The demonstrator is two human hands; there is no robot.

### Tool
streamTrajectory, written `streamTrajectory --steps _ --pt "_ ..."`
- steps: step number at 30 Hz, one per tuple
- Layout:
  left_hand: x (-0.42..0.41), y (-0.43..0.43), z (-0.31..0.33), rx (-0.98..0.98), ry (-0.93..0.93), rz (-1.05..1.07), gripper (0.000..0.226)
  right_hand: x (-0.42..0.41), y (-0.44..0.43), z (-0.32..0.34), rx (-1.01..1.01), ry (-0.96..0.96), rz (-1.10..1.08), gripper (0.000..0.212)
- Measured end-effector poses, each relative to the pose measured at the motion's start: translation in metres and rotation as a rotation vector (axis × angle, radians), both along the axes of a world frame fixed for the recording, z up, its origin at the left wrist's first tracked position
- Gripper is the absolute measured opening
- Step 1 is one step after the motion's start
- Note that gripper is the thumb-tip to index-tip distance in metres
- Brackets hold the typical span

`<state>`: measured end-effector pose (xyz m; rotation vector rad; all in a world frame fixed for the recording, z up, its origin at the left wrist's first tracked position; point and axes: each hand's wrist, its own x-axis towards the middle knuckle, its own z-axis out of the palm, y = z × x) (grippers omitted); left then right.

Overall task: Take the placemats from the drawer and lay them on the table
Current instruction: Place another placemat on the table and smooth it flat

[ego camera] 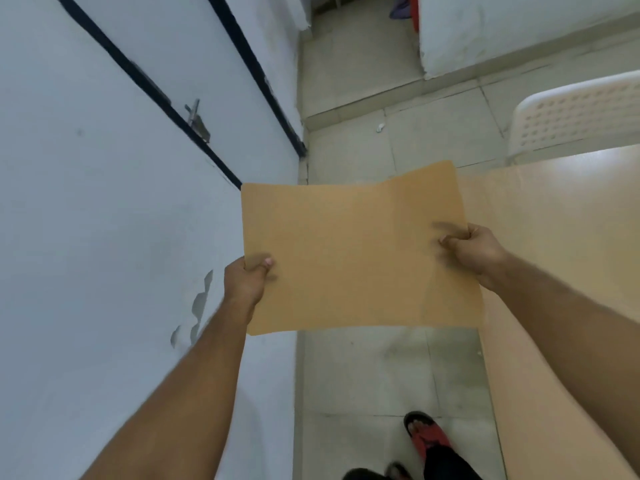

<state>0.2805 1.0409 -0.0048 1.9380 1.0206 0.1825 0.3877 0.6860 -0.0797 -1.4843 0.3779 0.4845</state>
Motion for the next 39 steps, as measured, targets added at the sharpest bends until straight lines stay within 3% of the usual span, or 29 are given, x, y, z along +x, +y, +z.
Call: streamTrajectory --steps 12,17,28,39 --pt "0.252 0.068 -0.026 -0.140 -0.001 -0.221 0.014 0.172 0.044 0.006 -0.124 0.027 -0.251 0.014" --pt "0.401 0.065 -0.022 -0.148 0.000 -0.425 0.033 0.229 0.037 0.019 -0.132 0.041 -0.448 0.015" --pt "0.685 -0.104 -0.013 -0.195 -0.089 -0.863 0.018 0.352 -0.075 0.035 -0.070 -0.003 -0.886 0.014" --pt "0.837 -0.352 0.007 -0.194 -0.048 -1.377 0.015 0.376 -0.170 0.057 -0.045 0.040 -1.398 0.009"
